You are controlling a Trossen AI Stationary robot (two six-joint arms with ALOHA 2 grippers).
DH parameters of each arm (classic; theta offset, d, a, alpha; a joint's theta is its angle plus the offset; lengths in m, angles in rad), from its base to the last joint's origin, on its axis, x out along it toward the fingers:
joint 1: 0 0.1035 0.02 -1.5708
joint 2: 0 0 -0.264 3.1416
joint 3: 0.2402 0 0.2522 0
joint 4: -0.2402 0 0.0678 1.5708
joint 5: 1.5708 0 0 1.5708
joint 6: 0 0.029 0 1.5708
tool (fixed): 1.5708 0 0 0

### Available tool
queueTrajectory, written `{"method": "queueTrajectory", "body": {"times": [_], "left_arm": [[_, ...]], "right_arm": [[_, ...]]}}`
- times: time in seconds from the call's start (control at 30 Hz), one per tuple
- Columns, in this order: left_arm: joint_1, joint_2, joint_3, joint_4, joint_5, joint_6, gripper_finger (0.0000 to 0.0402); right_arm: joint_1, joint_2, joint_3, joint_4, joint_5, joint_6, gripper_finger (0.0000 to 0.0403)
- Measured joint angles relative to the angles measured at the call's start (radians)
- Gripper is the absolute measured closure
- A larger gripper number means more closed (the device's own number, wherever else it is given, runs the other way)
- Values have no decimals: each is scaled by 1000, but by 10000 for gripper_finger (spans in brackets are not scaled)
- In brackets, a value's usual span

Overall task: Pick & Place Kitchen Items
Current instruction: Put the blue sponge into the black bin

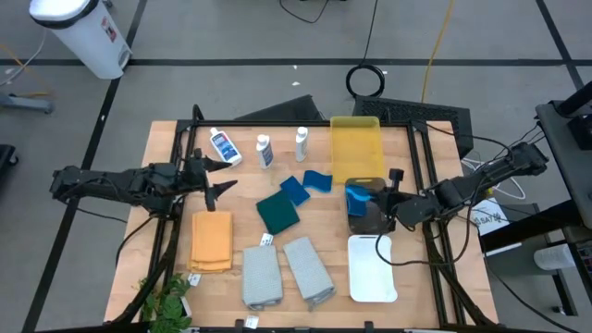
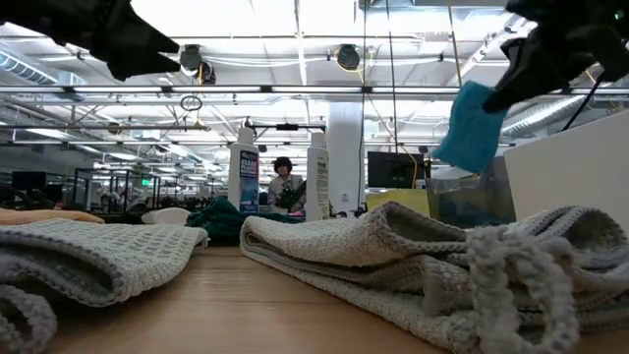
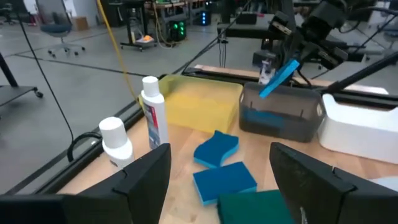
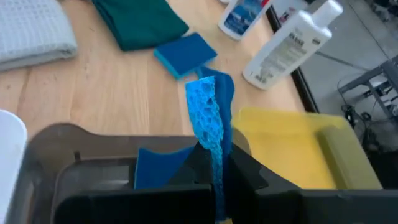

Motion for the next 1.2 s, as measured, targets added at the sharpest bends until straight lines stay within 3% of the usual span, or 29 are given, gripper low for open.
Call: {"method": "queueTrajectory", "body": {"times": [0.23, 0.5, 0.73, 0.93, 1.2], "left_arm": [[0, 30, 0, -1, 1, 2, 123], [0, 39, 0, -2, 1, 3, 123], [0, 40, 0, -2, 1, 3, 123], [0, 40, 0, -2, 1, 4, 123], [0, 40, 0, -2, 1, 4, 123]], "right_arm": [[-99, 17, -60, 57, -207, 52, 402], [-236, 71, -107, 99, -335, 21, 402], [-235, 31, -80, 100, -330, -53, 402], [-223, 15, -78, 109, -208, -142, 402], [-223, 21, -96, 112, -152, -213, 402]]}}
